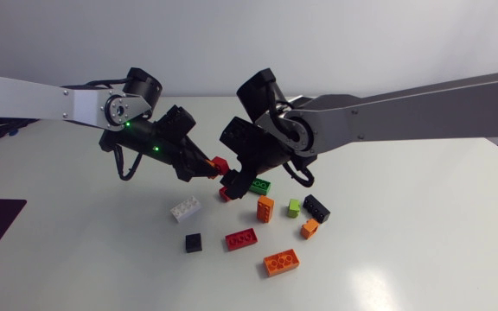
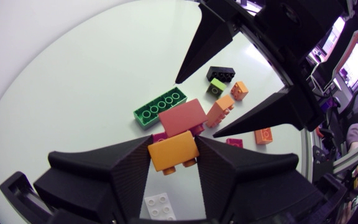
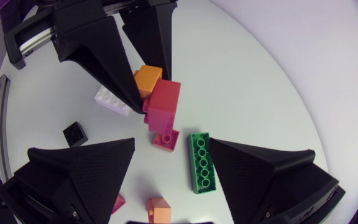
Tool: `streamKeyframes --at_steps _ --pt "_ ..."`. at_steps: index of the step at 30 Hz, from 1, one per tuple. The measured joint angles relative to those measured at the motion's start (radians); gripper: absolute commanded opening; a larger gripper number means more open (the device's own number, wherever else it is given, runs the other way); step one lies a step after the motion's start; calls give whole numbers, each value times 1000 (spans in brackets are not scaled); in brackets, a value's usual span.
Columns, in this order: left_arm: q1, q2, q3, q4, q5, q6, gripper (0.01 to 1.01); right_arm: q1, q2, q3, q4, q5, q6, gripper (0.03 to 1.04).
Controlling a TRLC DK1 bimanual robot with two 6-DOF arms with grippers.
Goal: Disassemble duplo
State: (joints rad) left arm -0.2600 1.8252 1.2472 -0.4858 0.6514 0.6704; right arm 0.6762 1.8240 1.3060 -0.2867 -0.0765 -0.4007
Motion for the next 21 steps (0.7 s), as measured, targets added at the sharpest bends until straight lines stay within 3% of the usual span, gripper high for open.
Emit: streamKeyframes --at_steps 21 --pt "-14 0 0 -24 96 -108 146 13 -84 -54 42 5 50 761"
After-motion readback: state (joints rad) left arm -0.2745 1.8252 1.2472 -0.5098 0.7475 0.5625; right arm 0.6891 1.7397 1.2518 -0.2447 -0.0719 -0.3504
